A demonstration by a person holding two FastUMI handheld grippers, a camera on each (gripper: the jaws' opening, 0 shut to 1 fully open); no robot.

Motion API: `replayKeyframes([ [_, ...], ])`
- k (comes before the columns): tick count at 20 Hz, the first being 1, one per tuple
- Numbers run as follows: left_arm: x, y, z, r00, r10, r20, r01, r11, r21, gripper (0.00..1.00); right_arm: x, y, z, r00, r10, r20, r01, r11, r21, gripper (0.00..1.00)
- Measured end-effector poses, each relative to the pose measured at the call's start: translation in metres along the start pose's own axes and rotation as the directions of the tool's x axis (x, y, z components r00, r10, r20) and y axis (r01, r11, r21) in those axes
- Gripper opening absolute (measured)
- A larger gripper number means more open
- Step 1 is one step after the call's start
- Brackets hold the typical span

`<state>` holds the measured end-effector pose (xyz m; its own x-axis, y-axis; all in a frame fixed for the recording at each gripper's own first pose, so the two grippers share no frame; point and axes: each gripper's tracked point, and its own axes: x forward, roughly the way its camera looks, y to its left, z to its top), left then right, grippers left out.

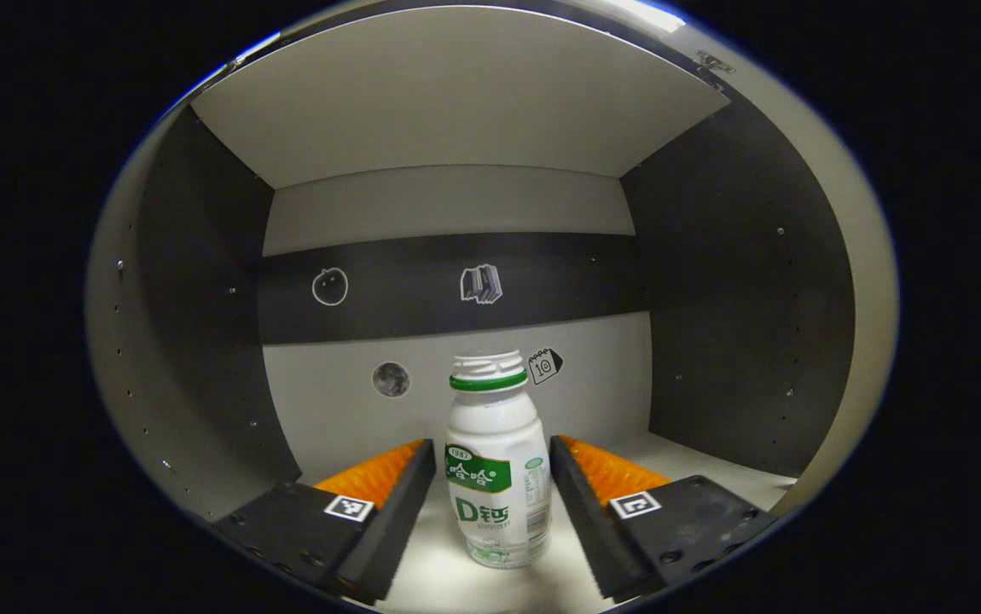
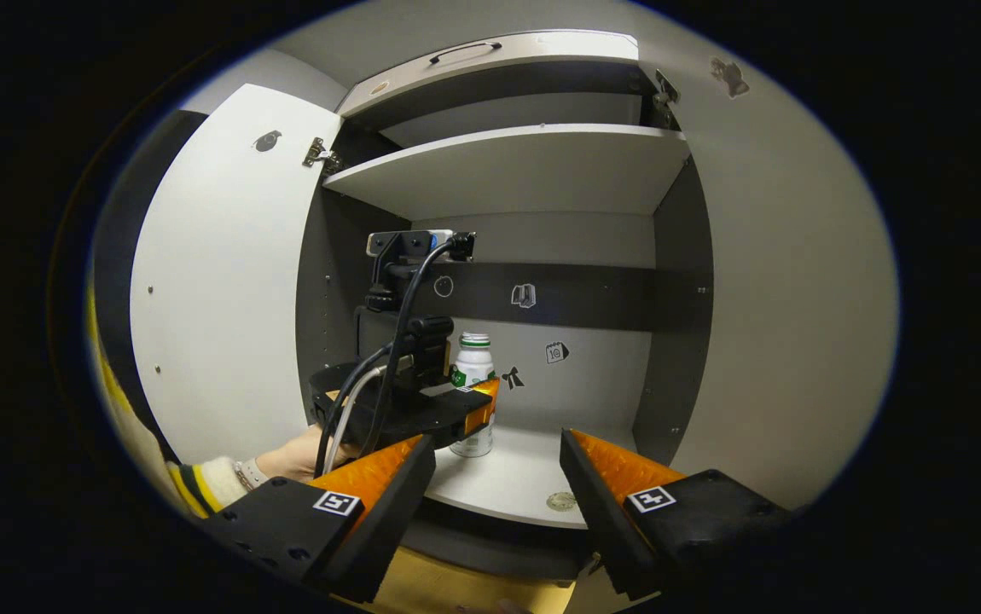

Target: Grasp the bottle in the cabinet with the left hand and place it on the coaster, then close the right door with the right hand and the left door with the left hand.

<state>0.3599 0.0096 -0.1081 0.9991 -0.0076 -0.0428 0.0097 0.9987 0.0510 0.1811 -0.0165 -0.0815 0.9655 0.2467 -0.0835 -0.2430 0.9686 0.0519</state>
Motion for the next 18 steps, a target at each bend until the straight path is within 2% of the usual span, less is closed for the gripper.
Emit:
replayKeyframes([
  [1,0.009,-0.003,-0.003,1.000,-0.006,0.002,0.006,1.000,-0.003,0.72,0.001,0.000,-0.001,1.000,0.001,-0.001,-0.001,1.000,0.004,0.97],
  [7,-0.012,-0.005,0.021,0.998,-0.051,0.044,0.052,0.998,-0.029,0.70,-0.010,0.000,0.008,1.000,-0.025,0.019,0.025,1.000,-0.010,0.98],
  [12,-0.076,-0.005,0.048,0.992,-0.082,0.099,0.089,0.994,-0.060,0.71,-0.037,0.017,0.023,0.997,-0.038,0.064,0.041,0.998,-0.050,0.98],
  [18,-0.174,-0.006,0.056,0.985,-0.119,0.123,0.118,0.993,0.020,0.70,-0.079,0.042,0.030,0.993,-0.073,0.089,0.078,0.995,-0.057,0.98],
])
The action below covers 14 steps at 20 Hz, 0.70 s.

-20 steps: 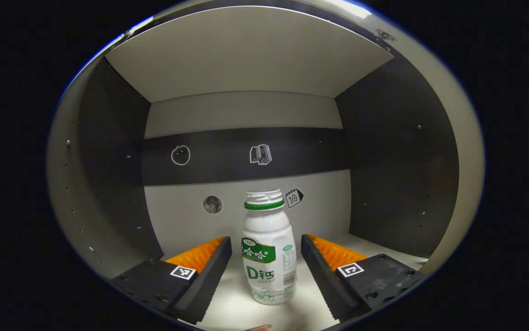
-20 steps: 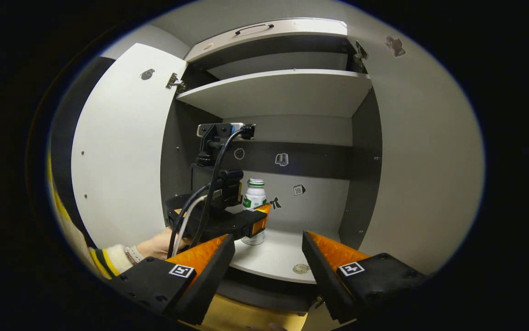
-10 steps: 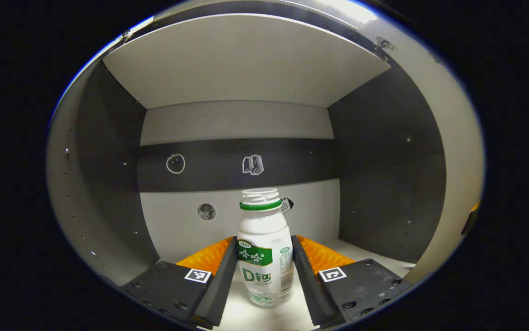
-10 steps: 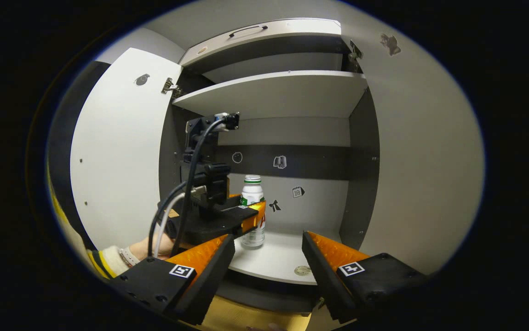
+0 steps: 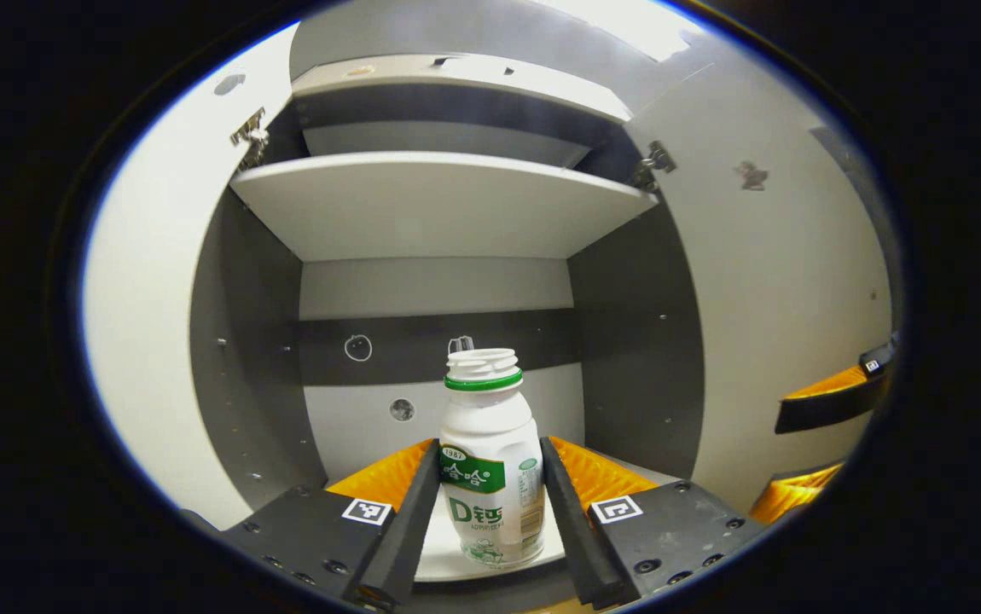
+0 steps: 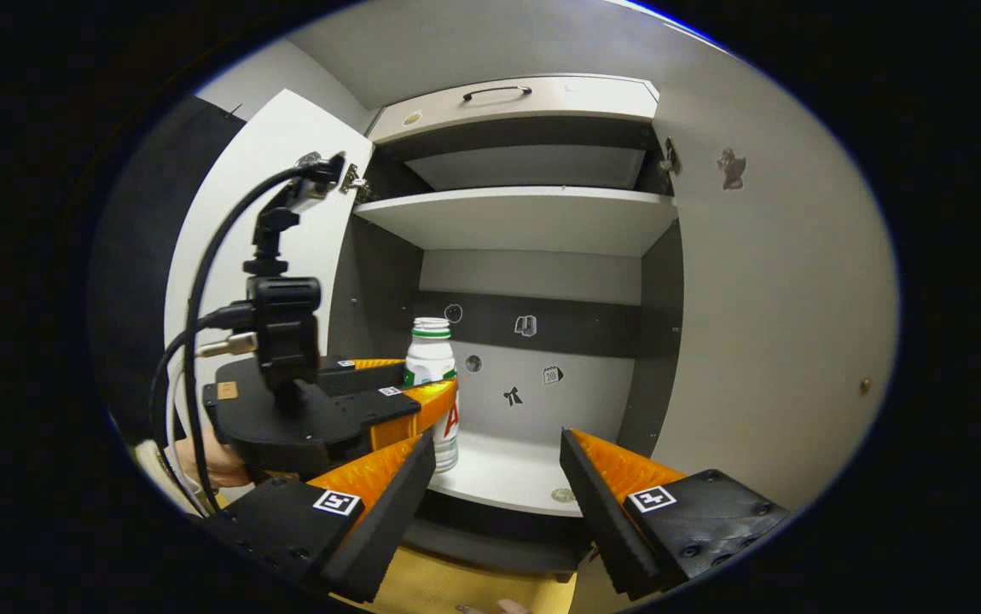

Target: Grasp the bottle in the cabinet with the left hand and place it on the coaster, then close the right door with the right hand and the left door with the left hand.

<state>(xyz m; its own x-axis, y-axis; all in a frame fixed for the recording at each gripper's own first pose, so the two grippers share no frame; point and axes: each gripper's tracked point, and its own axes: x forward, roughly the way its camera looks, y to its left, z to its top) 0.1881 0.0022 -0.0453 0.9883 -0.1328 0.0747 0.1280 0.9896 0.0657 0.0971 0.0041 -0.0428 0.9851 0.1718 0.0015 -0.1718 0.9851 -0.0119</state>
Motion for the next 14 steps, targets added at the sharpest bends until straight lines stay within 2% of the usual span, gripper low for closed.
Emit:
replayKeyframes([
  [4,-0.066,-0.021,-0.006,0.999,-0.048,-0.017,0.048,0.999,-0.010,0.70,-0.038,0.004,0.005,0.997,-0.075,0.002,0.075,0.997,-0.028,0.98],
  [9,-0.141,-0.048,-0.047,0.989,-0.119,-0.084,0.111,0.990,-0.091,0.70,-0.080,0.002,0.001,0.984,-0.176,0.012,0.177,0.981,-0.084,0.97],
  [11,-0.163,-0.056,-0.070,0.986,-0.117,-0.118,0.104,0.989,-0.109,0.70,-0.088,-0.003,-0.008,0.977,-0.212,-0.001,0.211,0.972,-0.107,0.98],
  [14,-0.192,-0.068,-0.110,0.980,-0.104,-0.169,0.082,0.987,-0.136,0.71,-0.095,-0.005,-0.028,0.974,-0.220,-0.049,0.212,0.968,-0.132,0.98],
])
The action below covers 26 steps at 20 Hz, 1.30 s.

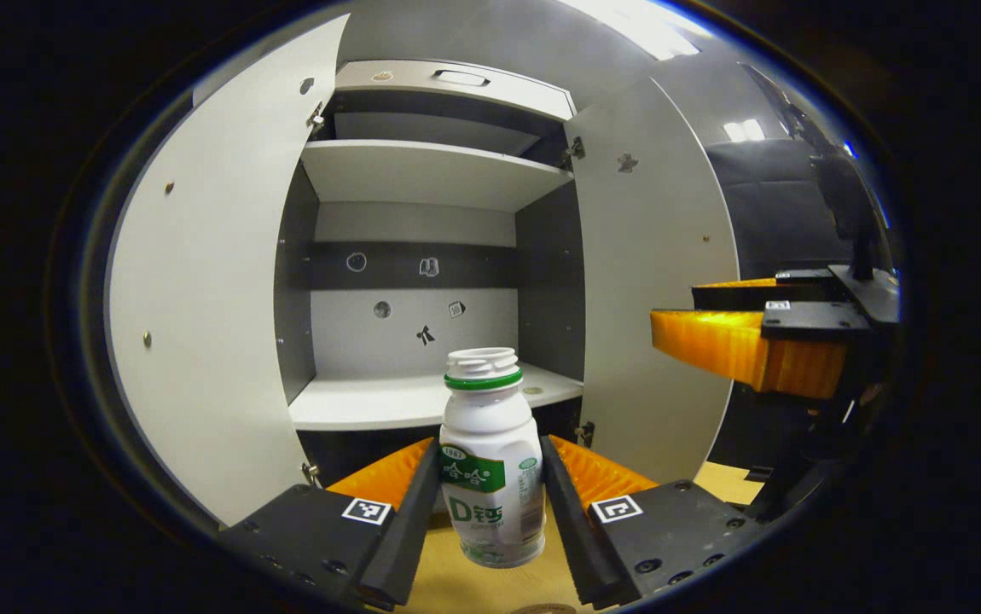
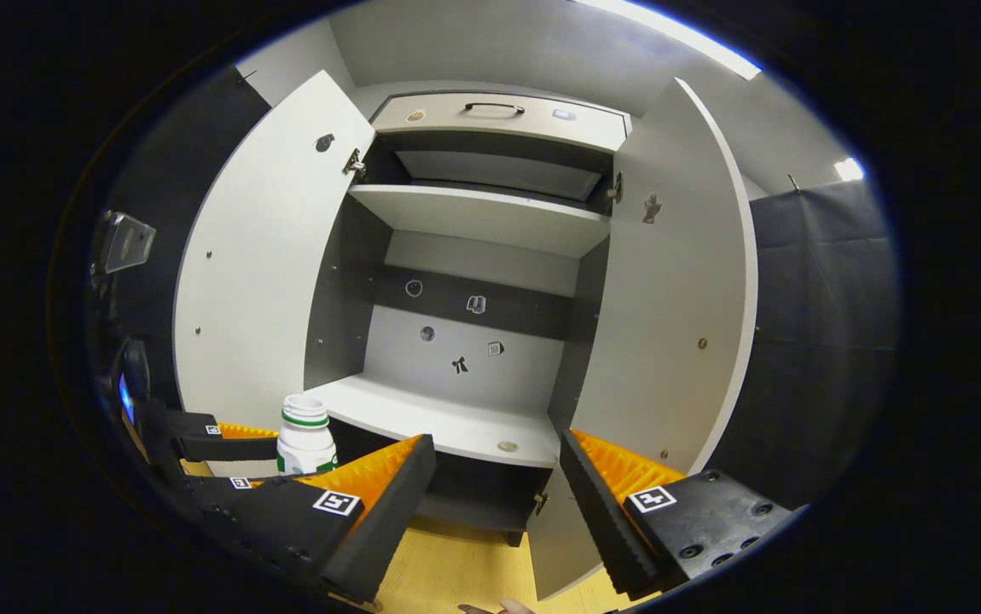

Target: Grasp the bottle in the cabinet with the left hand and place it on the coaster, then close the right door with the right hand and the left door with the left hand.

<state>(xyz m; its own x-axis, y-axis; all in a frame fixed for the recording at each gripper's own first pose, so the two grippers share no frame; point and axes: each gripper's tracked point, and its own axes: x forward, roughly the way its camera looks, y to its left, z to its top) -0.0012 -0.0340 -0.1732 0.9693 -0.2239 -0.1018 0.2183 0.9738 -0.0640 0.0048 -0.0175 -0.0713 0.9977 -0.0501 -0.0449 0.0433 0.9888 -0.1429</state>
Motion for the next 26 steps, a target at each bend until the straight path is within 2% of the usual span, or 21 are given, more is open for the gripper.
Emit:
replayKeyframes([
  [4,-0.022,-0.012,-0.056,0.999,0.049,-0.019,-0.050,0.997,-0.050,0.71,0.002,-0.002,-0.031,1.000,-0.001,-0.018,0.002,1.000,0.003,0.98],
  [11,-0.050,-0.041,-0.152,0.981,0.190,-0.037,-0.191,0.981,-0.032,0.71,-0.006,0.004,-0.122,0.990,0.060,-0.129,-0.053,0.997,0.060,0.98],
  [19,-0.060,-0.057,-0.212,0.958,0.285,-0.018,-0.286,0.958,-0.021,0.71,-0.037,0.020,-0.172,0.971,0.159,-0.178,-0.148,0.986,0.072,0.98],
  [23,-0.056,-0.054,-0.229,0.943,0.332,-0.014,-0.331,0.943,0.022,0.71,-0.044,0.023,-0.186,0.965,0.182,-0.191,-0.176,0.983,0.046,0.98],
  [26,-0.057,-0.059,-0.231,0.942,0.334,-0.001,-0.334,0.942,0.028,0.71,-0.047,0.027,-0.199,0.956,0.202,-0.213,-0.196,0.979,0.050,0.98],
])
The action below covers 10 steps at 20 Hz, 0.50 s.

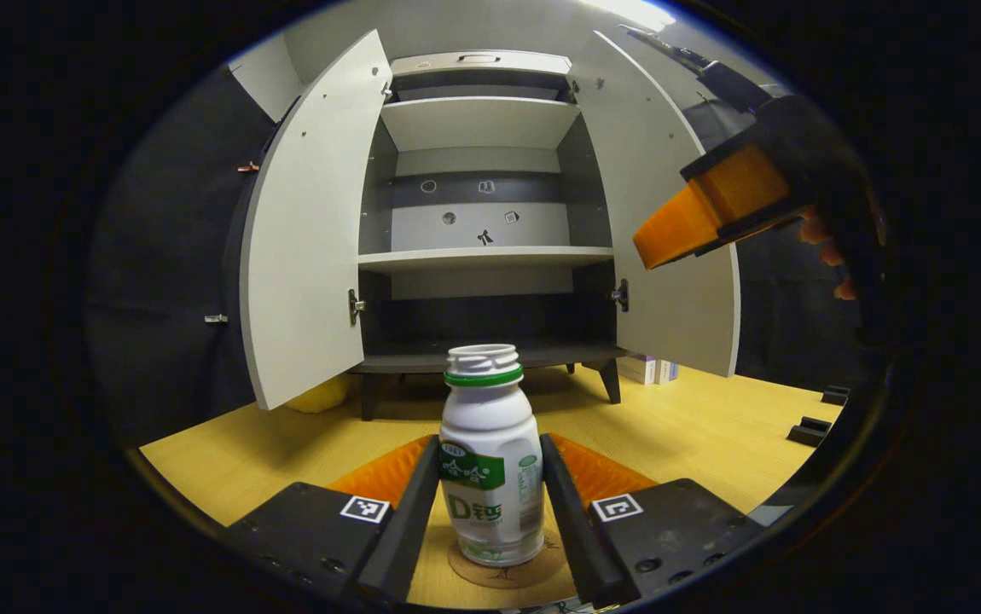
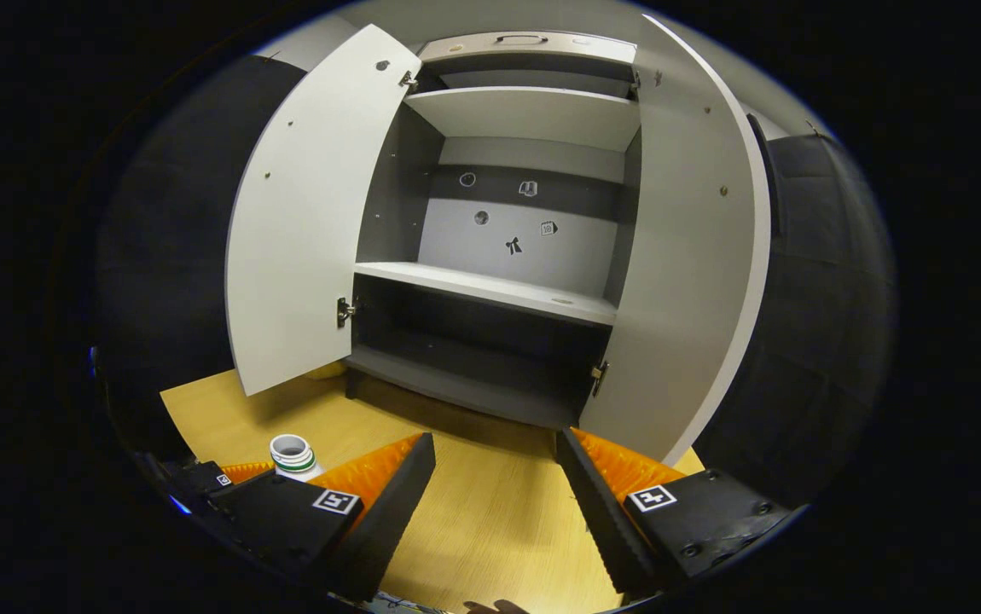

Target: Grasp the bottle in the cabinet with the left hand and place it on the coaster, then close the right door with the right hand and the left door with the left hand.

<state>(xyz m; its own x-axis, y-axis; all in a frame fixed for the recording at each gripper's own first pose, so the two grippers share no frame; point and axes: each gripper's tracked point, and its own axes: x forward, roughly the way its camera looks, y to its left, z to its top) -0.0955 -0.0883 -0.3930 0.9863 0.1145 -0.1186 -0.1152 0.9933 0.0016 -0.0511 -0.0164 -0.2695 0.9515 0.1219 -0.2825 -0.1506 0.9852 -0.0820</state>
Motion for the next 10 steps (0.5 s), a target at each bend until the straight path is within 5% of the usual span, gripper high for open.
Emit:
replayKeyframes([
  [6,-0.008,-0.004,-0.004,1.000,0.002,-0.007,-0.002,0.999,0.051,0.76,-0.003,0.001,-0.002,1.000,0.002,-0.008,-0.002,1.000,0.010,0.98],
  [10,-0.006,-0.003,0.018,1.000,-0.004,0.024,0.002,0.997,0.081,0.98,-0.007,-0.001,0.005,1.000,-0.003,-0.011,0.004,1.000,0.030,0.98],
])
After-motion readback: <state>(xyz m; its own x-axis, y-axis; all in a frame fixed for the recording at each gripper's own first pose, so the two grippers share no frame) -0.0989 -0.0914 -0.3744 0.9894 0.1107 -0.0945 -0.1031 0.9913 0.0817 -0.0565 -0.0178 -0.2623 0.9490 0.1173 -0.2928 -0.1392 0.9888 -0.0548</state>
